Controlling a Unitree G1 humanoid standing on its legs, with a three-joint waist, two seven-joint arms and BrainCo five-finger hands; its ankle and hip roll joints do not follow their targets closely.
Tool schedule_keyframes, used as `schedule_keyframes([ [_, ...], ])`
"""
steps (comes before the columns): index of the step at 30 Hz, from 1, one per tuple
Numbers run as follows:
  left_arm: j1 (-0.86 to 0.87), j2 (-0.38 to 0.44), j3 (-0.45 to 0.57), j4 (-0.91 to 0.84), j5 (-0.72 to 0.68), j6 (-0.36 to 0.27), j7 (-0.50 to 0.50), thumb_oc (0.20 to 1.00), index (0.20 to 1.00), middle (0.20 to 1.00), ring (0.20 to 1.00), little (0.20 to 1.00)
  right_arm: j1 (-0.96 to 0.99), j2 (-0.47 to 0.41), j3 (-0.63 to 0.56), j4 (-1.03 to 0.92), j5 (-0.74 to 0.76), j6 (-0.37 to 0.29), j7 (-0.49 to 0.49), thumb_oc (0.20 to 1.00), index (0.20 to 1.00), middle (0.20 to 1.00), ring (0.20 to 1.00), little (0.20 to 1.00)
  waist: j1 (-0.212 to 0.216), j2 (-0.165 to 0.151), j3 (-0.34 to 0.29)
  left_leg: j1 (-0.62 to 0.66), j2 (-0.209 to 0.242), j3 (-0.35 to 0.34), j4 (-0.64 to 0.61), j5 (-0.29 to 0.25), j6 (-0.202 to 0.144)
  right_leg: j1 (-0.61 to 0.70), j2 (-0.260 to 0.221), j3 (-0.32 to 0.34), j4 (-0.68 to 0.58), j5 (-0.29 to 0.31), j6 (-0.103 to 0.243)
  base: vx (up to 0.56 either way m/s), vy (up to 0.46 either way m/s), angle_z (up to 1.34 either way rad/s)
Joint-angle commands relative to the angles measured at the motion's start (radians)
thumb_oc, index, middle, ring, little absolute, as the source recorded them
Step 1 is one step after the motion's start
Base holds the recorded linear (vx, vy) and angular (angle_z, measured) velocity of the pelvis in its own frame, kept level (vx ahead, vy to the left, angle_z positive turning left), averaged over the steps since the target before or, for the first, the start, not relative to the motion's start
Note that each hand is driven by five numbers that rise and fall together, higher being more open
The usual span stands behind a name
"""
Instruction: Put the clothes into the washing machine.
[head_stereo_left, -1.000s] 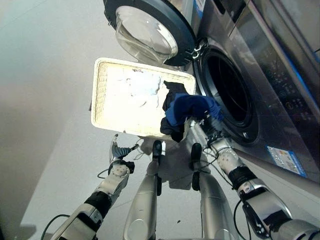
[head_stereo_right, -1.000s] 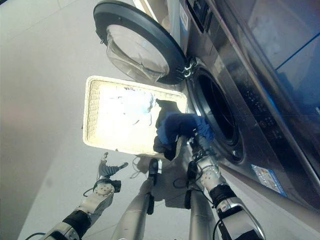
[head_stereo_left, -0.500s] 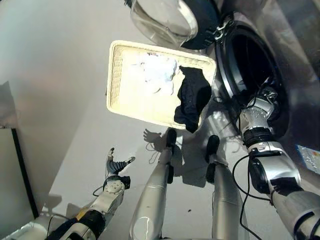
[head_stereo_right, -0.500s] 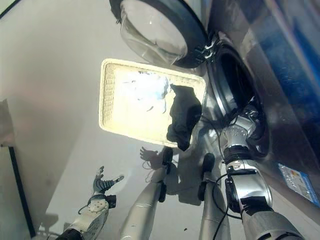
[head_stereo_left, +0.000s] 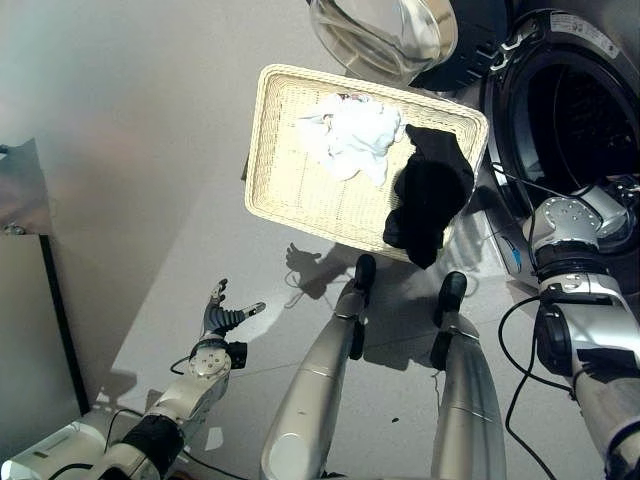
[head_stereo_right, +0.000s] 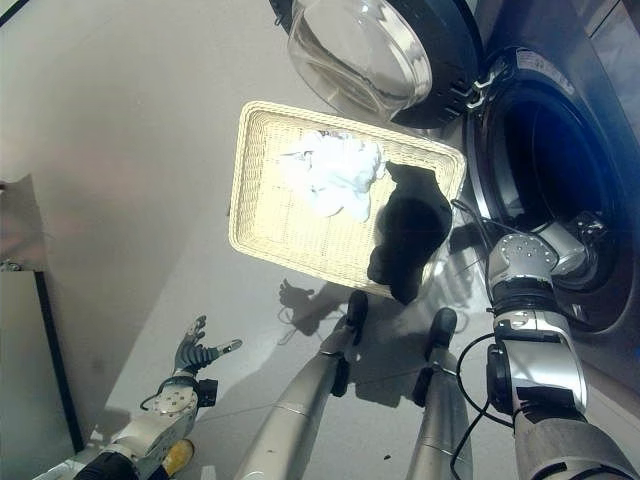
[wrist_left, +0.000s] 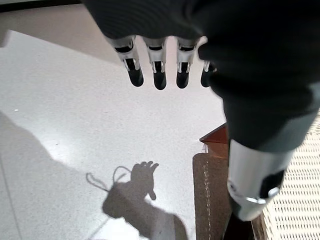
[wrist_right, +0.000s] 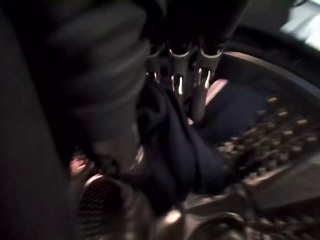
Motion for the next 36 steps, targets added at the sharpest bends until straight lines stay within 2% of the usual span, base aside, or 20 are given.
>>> schedule_keyframes([
  [1, 0.005, -0.039, 0.036, -0.017, 0.057, -0.047, 0.108, 1.0, 1.0, 1.0, 1.0, 1.0, -0.003, -0.244, 0.032, -0.026, 0.044, 0.185, -0.079, 1.0, 1.0, 1.0, 1.0, 1.0, -0.068, 0.099, -0.011, 0.021, 0.026, -0.025, -0.102, 0.041, -0.067, 0.016, 0.099, -0.084, 0.071, -0.102, -0.028, -0.01, -0.037, -0.02],
  [2, -0.009, -0.043, 0.035, -0.026, 0.076, -0.069, 0.151, 1.0, 1.0, 1.0, 1.0, 1.0, 0.018, -0.192, 0.05, -0.027, 0.031, 0.255, -0.055, 1.0, 1.0, 1.0, 1.0, 1.0, -0.069, 0.096, -0.011, 0.02, 0.025, -0.027, -0.1, 0.038, -0.064, 0.015, 0.103, -0.081, 0.067, -0.099, -0.029, -0.01, -0.019, -0.06],
  [4, -0.037, -0.055, 0.036, -0.047, 0.126, -0.091, 0.241, 1.0, 1.0, 1.0, 1.0, 1.0, 0.049, -0.111, 0.077, -0.028, 0.004, 0.328, 0.014, 1.0, 1.0, 1.0, 1.0, 1.0, -0.074, 0.084, -0.011, 0.021, 0.022, -0.024, -0.094, 0.025, -0.063, 0.019, 0.113, -0.075, 0.065, -0.107, -0.032, -0.01, -0.007, -0.2],
  [5, -0.039, -0.055, 0.038, -0.048, 0.128, -0.091, 0.244, 1.0, 1.0, 1.0, 1.0, 1.0, 0.048, -0.11, 0.076, -0.029, 0.002, 0.328, 0.014, 1.0, 1.0, 1.0, 1.0, 1.0, -0.072, 0.085, -0.011, 0.014, 0.024, -0.023, -0.095, 0.034, -0.062, 0.013, 0.115, -0.076, 0.06, -0.096, -0.033, 0.0, 0.001, -0.22],
  [7, -0.088, -0.061, 0.04, -0.07, 0.214, -0.095, 0.332, 1.0, 1.0, 1.0, 1.0, 1.0, 0.074, -0.046, 0.101, -0.022, -0.079, 0.389, 0.078, 1.0, 1.0, 1.0, 1.0, 1.0, -0.08, 0.071, -0.011, 0.013, 0.018, -0.02, -0.089, 0.02, -0.06, 0.012, 0.119, -0.07, 0.057, -0.103, -0.034, -0.04, 0.009, -0.11],
  [8, -0.123, -0.059, 0.044, -0.088, 0.255, -0.09, 0.375, 1.0, 1.0, 1.0, 1.0, 1.0, 0.083, -0.017, 0.113, -0.023, -0.161, 0.411, 0.089, 1.0, 1.0, 1.0, 1.0, 1.0, -0.084, 0.066, -0.011, 0.002, 0.019, -0.018, -0.088, 0.028, -0.058, 0.003, 0.125, -0.068, 0.046, -0.087, -0.035, -0.05, 0.009, -0.05],
  [9, -0.133, -0.06, 0.045, -0.092, 0.265, -0.084, 0.381, 1.0, 1.0, 1.0, 1.0, 1.0, 0.089, -0.009, 0.115, -0.023, -0.18, 0.412, 0.09, 1.0, 1.0, 1.0, 1.0, 1.0, -0.087, 0.063, -0.011, 0.008, 0.016, -0.017, -0.086, 0.018, -0.058, 0.007, 0.125, -0.065, 0.048, -0.096, -0.034, -0.06, 0.016, -0.04],
  [11, -0.205, -0.05, 0.058, -0.107, 0.318, -0.059, 0.412, 1.0, 1.0, 1.0, 1.0, 1.0, 0.113, 0.029, 0.125, -0.039, -0.33, 0.434, 0.087, 1.0, 1.0, 1.0, 1.0, 1.0, -0.1, 0.049, -0.011, -0.009, 0.014, -0.011, -0.079, 0.02, -0.056, -0.009, 0.135, -0.057, 0.028, -0.072, -0.036, -0.06, 0.03, -0.02],
  [14, -0.283, -0.028, 0.072, -0.109, 0.372, -0.018, 0.417, 1.0, 1.0, 1.0, 1.0, 1.0, 0.145, 0.057, 0.136, -0.059, -0.451, 0.448, 0.085, 1.0, 1.0, 1.0, 1.0, 1.0, -0.12, 0.027, -0.011, -0.021, 0.011, -0.003, -0.07, 0.012, -0.054, -0.024, 0.144, -0.045, 0.005, -0.051, -0.034, -0.08, 0.048, -0.08],
  [16, -0.353, -0.012, 0.076, -0.07, 0.388, 0.036, 0.411, 1.0, 1.0, 1.0, 1.0, 1.0, 0.176, 0.069, 0.143, -0.061, -0.5, 0.463, 0.097, 1.0, 1.0, 1.0, 1.0, 1.0, -0.144, 0.009, -0.011, -0.023, 0.011, 0.007, -0.061, -0.002, -0.054, -0.029, 0.149, -0.032, -0.005, -0.046, -0.029, -0.05, 0.068, -0.11],
  [19, -0.421, 0.004, 0.075, -0.026, 0.383, 0.067, 0.41, 1.0, 1.0, 1.0, 1.0, 1.0, 0.188, 0.084, 0.152, -0.068, -0.512, 0.459, 0.101, 1.0, 1.0, 1.0, 1.0, 1.0, -0.159, -0.008, -0.011, -0.046, 0.015, 0.018, -0.052, 0.003, -0.054, -0.049, 0.154, -0.021, -0.026, -0.016, -0.026, -0.05, 0.071, -0.14],
  [20, -0.49, 0.009, 0.078, 0.04, 0.377, 0.108, 0.406, 1.0, 1.0, 1.0, 1.0, 1.0, 0.225, 0.112, 0.172, -0.084, -0.532, 0.459, 0.106, 1.0, 1.0, 1.0, 1.0, 1.0, -0.192, -0.029, -0.011, -0.055, 0.014, 0.031, -0.032, -0.013, -0.053, -0.063, 0.159, -0.007, -0.04, -0.001, -0.023, -0.05, 0.097, -0.09],
  [23, -0.575, 0.0, 0.078, 0.135, 0.337, 0.154, 0.406, 1.0, 1.0, 1.0, 1.0, 1.0, 0.266, 0.144, 0.206, -0.108, -0.573, 0.474, 0.088, 1.0, 1.0, 1.0, 1.0, 1.0, -0.228, -0.057, -0.011, -0.063, 0.015, 0.059, 0.003, -0.046, -0.051, -0.072, 0.159, 0.013, -0.064, 0.015, -0.018, -0.04, 0.126, -0.15],
  [25, -0.598, -0.004, 0.084, 0.172, 0.318, 0.153, 0.41, 1.0, 1.0, 1.0, 1.0, 1.0, 0.28, 0.152, 0.219, -0.112, -0.582, 0.487, 0.092, 1.0, 1.0, 1.0, 1.0, 1.0, -0.24, -0.066, -0.011, -0.065, 0.017, 0.07, 0.014, -0.056, -0.051, -0.076, 0.158, 0.018, -0.076, 0.026, -0.017, -0.02, 0.132, -0.2],
  [26, -0.64, -0.016, 0.091, 0.217, 0.304, 0.181, 0.426, 1.0, 1.0, 1.0, 1.0, 1.0, 0.303, 0.168, 0.243, -0.117, -0.612, 0.505, 0.104, 1.0, 1.0, 1.0, 1.0, 1.0, -0.265, -0.077, -0.011, -0.078, 0.016, 0.084, 0.026, -0.06, -0.05, -0.09, 0.155, 0.03, -0.098, 0.05, -0.017, -0.03, 0.133, -0.15],
  [28, -0.655, -0.019, 0.09, 0.238, 0.291, 0.193, 0.433, 1.0, 1.0, 1.0, 1.0, 1.0, 0.317, 0.175, 0.258, -0.124, -0.631, 0.521, 0.102, 1.0, 1.0, 1.0, 1.0, 1.0, -0.273, -0.083, -0.011, -0.071, 0.016, 0.09, 0.039, -0.079, -0.05, -0.085, 0.156, 0.037, -0.104, 0.047, -0.015, -0.02, 0.131, -0.21],
  [31, -0.722, -0.011, 0.101, 0.326, 0.261, 0.251, 0.432, 1.0, 1.0, 1.0, 1.0, 1.0, 0.358, 0.181, 0.318, -0.14, -0.698, 0.582, 0.134, 1.0, 1.0, 1.0, 1.0, 1.0, -0.313, -0.104, -0.011, -0.08, 0.021, 0.122, 0.078, -0.108, -0.054, -0.098, 0.149, 0.059, -0.133, 0.072, -0.013, -0.02, 0.169, -0.2],
  [33, -0.769, 0.011, 0.109, 0.379, 0.227, 0.308, 0.425, 1.0, 1.0, 1.0, 1.0, 1.0, 0.387, 0.168, 0.358, -0.159, -0.758, 0.61, 0.162, 1.0, 1.0, 1.0, 1.0, 1.0, -0.341, -0.121, -0.011, -0.088, 0.024, 0.141, 0.104, -0.13, -0.055, -0.109, 0.147, 0.076, -0.147, 0.084, -0.011, -0.02, 0.134, -0.26],
  [34, -0.771, 0.012, 0.109, 0.381, 0.227, 0.315, 0.423, 1.0, 1.0, 1.0, 1.0, 1.0, 0.388, 0.167, 0.359, -0.159, -0.759, 0.61, 0.164, 1.0, 1.0, 1.0, 1.0, 1.0, -0.342, -0.121, -0.011, -0.088, 0.025, 0.142, 0.105, -0.131, -0.055, -0.11, 0.147, 0.077, -0.148, 0.084, -0.011, -0.02, 0.151, -0.25],
  [36, -0.824, 0.06, 0.108, 0.459, 0.176, 0.37, 0.407, 1.0, 1.0, 1.0, 1.0, 1.0, 0.421, 0.146, 0.388, -0.176, -0.777, 0.623, 0.217, 1.0, 1.0, 1.0, 1.0, 1.0, -0.374, -0.142, -0.011, -0.106, 0.032, 0.16, 0.143, -0.157, -0.059, -0.129, 0.142, 0.097, -0.158, 0.097, -0.007, -0.01, 0.134, -0.19],
])
